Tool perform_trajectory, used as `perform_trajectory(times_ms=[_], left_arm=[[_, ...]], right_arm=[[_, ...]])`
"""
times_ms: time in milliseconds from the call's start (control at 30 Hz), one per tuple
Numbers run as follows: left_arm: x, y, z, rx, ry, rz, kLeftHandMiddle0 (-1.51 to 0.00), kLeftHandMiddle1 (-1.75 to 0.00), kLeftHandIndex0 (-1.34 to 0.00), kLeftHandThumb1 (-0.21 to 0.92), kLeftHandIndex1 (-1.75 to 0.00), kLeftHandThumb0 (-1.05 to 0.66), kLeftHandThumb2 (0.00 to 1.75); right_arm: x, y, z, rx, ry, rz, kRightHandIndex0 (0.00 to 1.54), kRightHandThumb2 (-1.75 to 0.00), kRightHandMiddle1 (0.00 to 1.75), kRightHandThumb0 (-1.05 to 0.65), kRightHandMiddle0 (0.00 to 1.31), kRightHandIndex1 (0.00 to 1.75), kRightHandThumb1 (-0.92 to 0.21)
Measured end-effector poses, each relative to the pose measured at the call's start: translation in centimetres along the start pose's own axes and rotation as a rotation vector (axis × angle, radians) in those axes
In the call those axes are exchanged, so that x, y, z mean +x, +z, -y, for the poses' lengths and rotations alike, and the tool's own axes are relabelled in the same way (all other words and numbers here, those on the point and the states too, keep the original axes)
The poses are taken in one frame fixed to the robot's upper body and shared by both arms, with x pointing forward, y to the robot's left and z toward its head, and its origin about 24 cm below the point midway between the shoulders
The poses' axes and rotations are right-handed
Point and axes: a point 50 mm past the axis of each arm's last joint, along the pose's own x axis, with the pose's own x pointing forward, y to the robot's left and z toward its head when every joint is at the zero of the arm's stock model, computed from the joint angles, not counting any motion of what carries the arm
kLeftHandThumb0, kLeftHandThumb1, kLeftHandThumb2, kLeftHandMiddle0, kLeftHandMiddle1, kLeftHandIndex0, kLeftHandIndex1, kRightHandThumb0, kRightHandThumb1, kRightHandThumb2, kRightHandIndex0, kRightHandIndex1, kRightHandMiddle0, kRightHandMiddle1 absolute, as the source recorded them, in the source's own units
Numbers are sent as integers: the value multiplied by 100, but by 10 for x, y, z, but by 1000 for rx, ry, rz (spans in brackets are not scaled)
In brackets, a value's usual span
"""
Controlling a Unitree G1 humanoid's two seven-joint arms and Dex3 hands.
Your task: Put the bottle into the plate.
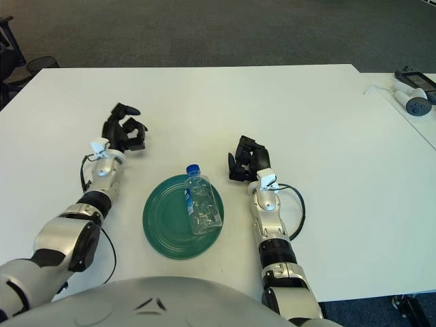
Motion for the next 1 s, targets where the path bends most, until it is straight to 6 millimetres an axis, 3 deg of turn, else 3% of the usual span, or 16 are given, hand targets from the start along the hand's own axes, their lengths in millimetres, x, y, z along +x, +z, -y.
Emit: perform_trajectory(times_ms=[133, 567, 1000], left_arm=[[-5, -9, 4, -20, -8, -54, -82, -168, -58, 6, -175, 0, 159], [-12, -11, -5, -30, -42, -36, -89, -170, -67, -6, -175, 0, 173], [-14, -12, -4, 30, 39, -26, -89, -172, -68, -6, -175, 0, 174]], right_arm=[[0, 0, -1, 0, 2, -1, 123, -134, 175, -10, 105, 175, -23], [0, 0, -1, 1, 3, -5, 123, -134, 175, -10, 105, 175, -23], [2, -1, -1, 1, 3, -10, 123, -134, 175, -10, 105, 175, -23]])
